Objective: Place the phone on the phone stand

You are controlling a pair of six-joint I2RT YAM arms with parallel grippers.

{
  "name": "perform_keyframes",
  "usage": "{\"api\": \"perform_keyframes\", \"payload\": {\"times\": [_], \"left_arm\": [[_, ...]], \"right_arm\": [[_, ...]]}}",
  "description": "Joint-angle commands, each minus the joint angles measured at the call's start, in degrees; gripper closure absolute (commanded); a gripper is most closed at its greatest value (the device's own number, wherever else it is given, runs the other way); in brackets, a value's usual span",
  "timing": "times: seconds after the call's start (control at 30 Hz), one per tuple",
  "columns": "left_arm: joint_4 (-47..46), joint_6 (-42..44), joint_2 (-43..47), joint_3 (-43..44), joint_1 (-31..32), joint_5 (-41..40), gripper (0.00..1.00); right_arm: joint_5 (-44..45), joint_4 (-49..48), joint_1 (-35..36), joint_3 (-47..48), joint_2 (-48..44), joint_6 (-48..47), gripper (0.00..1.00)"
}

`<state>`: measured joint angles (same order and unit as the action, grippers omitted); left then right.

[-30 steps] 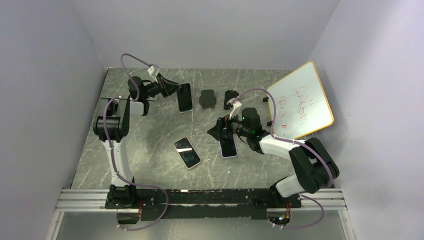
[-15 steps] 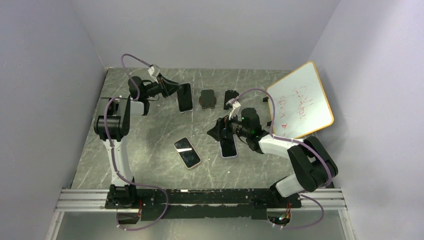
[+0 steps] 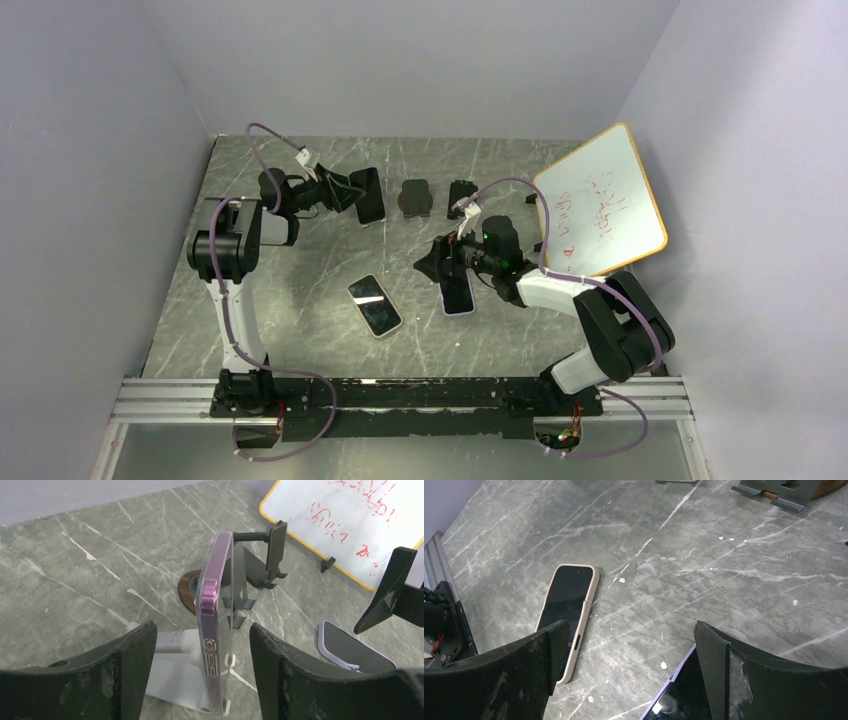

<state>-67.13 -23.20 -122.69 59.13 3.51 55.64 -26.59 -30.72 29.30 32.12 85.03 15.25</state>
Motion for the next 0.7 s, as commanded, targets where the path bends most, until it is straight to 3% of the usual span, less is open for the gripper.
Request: {"api": "perform_keyframes", "payload": {"times": [0.0, 0.13, 0.37, 0.67], "left_arm": [[-1.2, 2.0, 1.3, -1.2, -0.3, -1.4, 0.22], [-3.4, 1.2, 3.9, -3.5, -1.0, -2.7, 0.06], [-9.0, 0.6, 11.6, -12.4, -3.3, -10.7, 0.04], [-13.9, -2.2, 24.9, -25.9, -2.5, -32.3, 0.04]], "right_arm": [[1.6, -1.8, -0.3, 0.5, -0.1, 0.3, 0.00], [10.0, 0.3, -0.4, 0.6, -0.6, 2.1, 0.00], [33.3, 15.1, 0.4, 4.4, -1.7, 4.8, 0.00], [43.4, 24.8, 4.1, 8.0, 0.9, 3.9, 0.00]]}}
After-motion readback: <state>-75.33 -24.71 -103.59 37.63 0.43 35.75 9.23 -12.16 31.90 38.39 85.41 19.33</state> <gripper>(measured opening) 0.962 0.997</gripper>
